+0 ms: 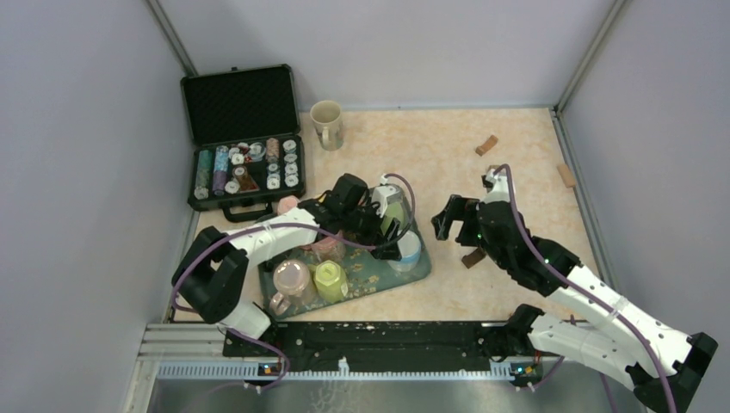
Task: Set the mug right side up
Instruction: Turn over the cup at the center of the board.
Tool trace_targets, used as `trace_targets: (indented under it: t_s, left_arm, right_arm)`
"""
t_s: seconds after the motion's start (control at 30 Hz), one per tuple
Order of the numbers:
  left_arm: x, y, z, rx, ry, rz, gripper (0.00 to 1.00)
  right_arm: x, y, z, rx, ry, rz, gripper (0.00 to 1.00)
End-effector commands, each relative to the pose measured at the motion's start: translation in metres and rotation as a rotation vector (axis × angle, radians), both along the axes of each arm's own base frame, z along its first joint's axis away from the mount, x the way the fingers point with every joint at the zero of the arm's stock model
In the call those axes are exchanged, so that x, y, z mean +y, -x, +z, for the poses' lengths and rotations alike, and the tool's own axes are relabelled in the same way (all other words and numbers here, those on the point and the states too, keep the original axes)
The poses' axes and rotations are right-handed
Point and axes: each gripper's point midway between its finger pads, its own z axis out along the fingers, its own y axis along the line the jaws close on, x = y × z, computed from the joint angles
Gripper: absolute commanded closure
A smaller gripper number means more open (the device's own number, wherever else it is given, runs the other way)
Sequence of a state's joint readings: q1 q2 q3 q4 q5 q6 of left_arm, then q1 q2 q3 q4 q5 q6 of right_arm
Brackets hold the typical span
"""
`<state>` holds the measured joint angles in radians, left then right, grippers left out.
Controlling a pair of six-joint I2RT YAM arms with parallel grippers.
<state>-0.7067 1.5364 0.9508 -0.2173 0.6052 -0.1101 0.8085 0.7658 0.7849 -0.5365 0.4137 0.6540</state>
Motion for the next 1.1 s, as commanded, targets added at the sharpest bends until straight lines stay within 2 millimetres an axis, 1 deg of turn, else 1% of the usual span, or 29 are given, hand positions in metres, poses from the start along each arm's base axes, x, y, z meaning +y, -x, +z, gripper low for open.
trace_targets:
  t_s: [0.0, 0.23, 0.33, 0.43, 0.57, 0.67, 0.87, 1.07]
  left_arm:
    - [-0.001, 0.014, 0.015, 0.005, 0.027, -0.024, 0.02]
    - [-0.001, 0.026, 0.012, 0.005, -0.032, -0.026, 0.02]
    - [0.002, 0.025, 0.007, -0.007, -0.088, -0.003, 0.02]
    - [0.007, 0.021, 0.003, -0.038, -0.156, 0.036, 0.05]
    - [0.012, 0.014, 0.002, -0.083, -0.233, 0.076, 0.11]
    - [0.011, 0.011, 0.001, -0.118, -0.268, 0.078, 0.17]
    - [0.008, 0.01, -0.011, -0.167, -0.36, 0.045, 0.25]
    - [0.004, 0.012, -0.012, -0.179, -0.365, 0.005, 0.32]
  right_arm:
    - [0.0, -0.002, 0.01, -0.034, -0.024, -0.001, 0.01]
    - [-0.002, 0.001, 0.008, -0.024, -0.031, -0.004, 0.01]
    - [-0.003, 0.002, 0.008, -0.023, -0.035, -0.009, 0.01]
    - [-0.004, 0.003, 0.008, -0.023, -0.039, -0.013, 0.01]
    - [-0.006, 0.004, 0.007, -0.023, -0.043, -0.018, 0.01]
    - [-0.006, 0.004, 0.006, -0.021, -0.047, -0.025, 0.01]
    - [-0.007, 0.003, 0.004, -0.021, -0.052, -0.038, 0.01]
    - [-0.01, 0.003, 0.004, -0.024, -0.05, -0.05, 0.01]
